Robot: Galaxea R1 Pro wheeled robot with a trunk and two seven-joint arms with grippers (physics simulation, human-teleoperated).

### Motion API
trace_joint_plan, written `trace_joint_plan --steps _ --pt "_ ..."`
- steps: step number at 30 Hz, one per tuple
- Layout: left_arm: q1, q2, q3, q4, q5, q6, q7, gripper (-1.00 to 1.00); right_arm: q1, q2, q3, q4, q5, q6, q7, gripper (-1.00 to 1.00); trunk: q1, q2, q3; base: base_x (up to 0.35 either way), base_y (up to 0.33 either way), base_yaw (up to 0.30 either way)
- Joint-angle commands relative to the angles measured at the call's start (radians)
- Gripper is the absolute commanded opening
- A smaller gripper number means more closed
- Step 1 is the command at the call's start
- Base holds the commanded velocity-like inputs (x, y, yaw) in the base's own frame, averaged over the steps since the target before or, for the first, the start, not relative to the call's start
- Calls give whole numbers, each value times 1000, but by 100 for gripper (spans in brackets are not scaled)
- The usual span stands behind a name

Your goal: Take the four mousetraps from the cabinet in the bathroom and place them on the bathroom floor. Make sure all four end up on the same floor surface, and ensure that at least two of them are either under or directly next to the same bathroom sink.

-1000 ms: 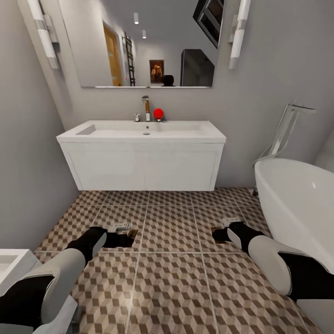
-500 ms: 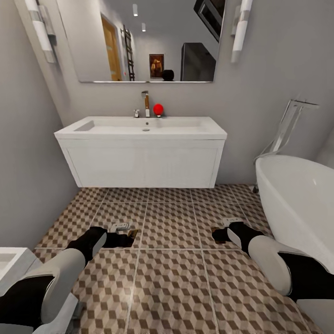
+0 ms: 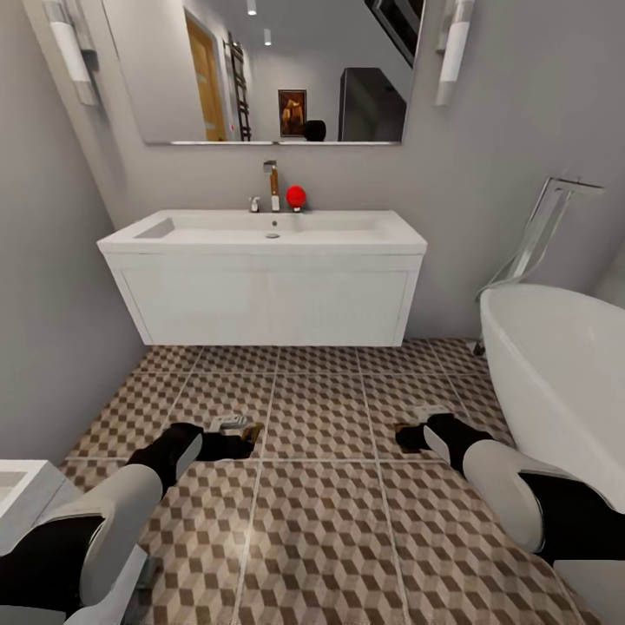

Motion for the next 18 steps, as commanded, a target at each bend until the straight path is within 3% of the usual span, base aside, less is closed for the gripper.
trace_joint_plan --steps 1,9,18 --pt "0 -4 9 -3 -7 -3 -5 -100 0 3 -9 -4 7 6 1 -100 0 0 -3 0 0 0" --pt "0 -12 9 -36 -3 -13 -3 -100 0 10 -11 -8 7 -19 -42 -100 0 0 -16 0 0 0" --pt "0 -48 5 -128 -9 -12 -3 -100 0 30 -10 -8 9 -53 -70 -100 0 0 -30 0 0 0"
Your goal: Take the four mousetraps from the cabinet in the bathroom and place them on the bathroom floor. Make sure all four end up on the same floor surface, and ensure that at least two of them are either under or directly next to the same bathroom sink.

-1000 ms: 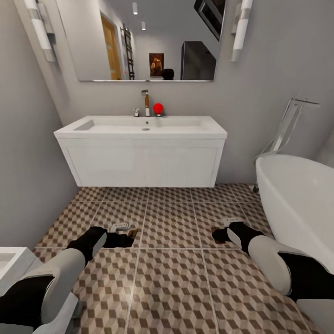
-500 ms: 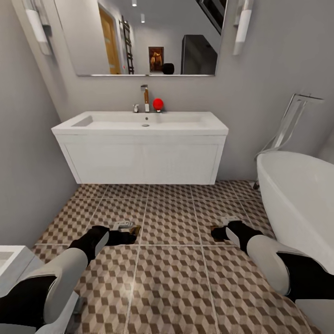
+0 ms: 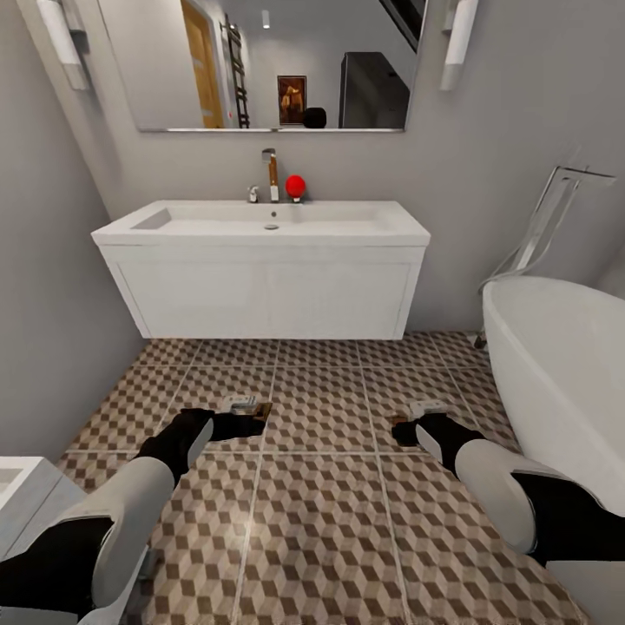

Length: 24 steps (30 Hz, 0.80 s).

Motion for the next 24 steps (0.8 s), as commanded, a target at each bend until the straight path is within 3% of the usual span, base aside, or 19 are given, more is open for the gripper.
trace_joint_plan --steps 1,7,15,24 --pt "0 -2 7 -8 -8 8 -5 -100 0 5 -8 -2 7 5 -1 -100 0 0 -3 0 0 0" --pt "-1 1 7 -50 -7 69 -5 -100 0 44 -8 -3 7 -19 -25 -100 0 0 -12 0 0 0" --pt "-2 11 7 -64 -7 91 -5 -100 0 92 -7 -22 7 -43 -66 -100 0 0 -26 0 0 0" --pt "-2 12 7 -65 -7 95 -5 -100 0 104 -5 -51 10 -66 -94 -100 0 0 -41 0 0 0"
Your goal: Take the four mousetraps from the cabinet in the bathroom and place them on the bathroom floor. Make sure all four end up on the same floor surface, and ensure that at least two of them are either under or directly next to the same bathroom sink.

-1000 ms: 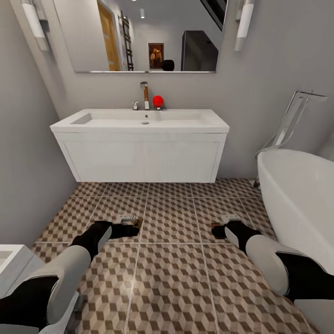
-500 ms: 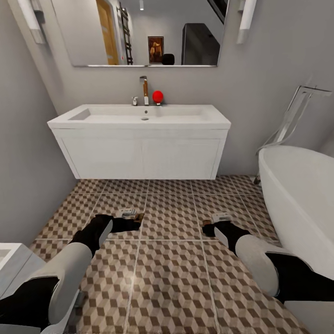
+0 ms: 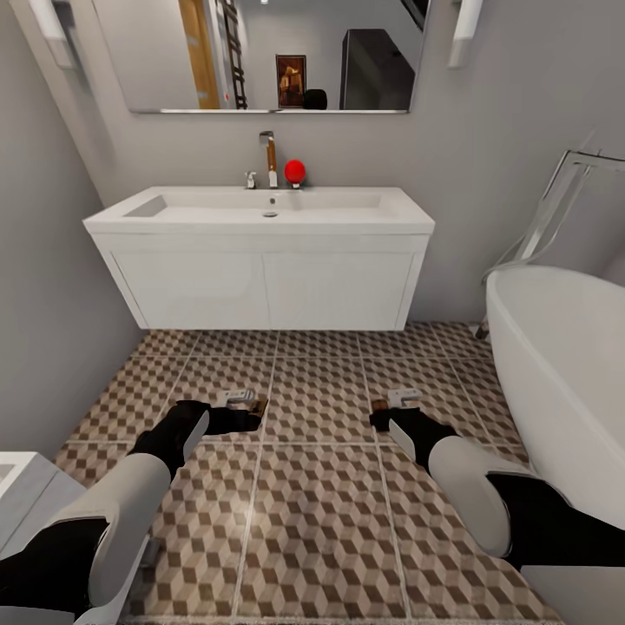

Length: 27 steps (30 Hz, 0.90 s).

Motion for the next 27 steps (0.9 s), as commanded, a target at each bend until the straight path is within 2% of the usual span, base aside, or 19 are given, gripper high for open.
trace_joint_plan --steps 1,13,27 --pt "0 0 7 -1 -8 6 -7 -100 0 1 -8 -2 7 2 -3 -100 0 0 -3 0 0 0" --pt "0 1 7 -2 -8 6 -6 -100 0 0 -7 -50 12 -7 -20 -100 0 0 -22 0 0 0" --pt "0 8 9 -3 -8 6 -5 -100 0 1 -6 -58 13 -13 -20 -100 0 0 -46 0 0 0"
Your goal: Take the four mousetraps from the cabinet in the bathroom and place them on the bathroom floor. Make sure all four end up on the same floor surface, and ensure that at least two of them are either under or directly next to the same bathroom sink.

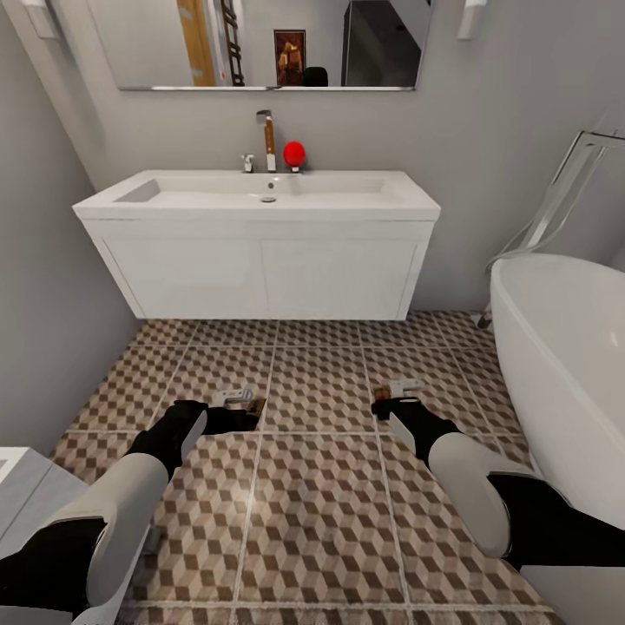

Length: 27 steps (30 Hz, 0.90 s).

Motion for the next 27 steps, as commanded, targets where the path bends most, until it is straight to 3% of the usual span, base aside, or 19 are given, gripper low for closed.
trace_joint_plan --steps 1,27 --pt "0 -1 7 -1 -8 5 -7 -100 0 1 -9 -2 7 5 0 -100 0 0 -2 0 0 0" --pt "0 -1 7 -1 -10 7 -7 -100 0 0 -8 -2 7 1 0 -100 0 0 -46 0 0 0"
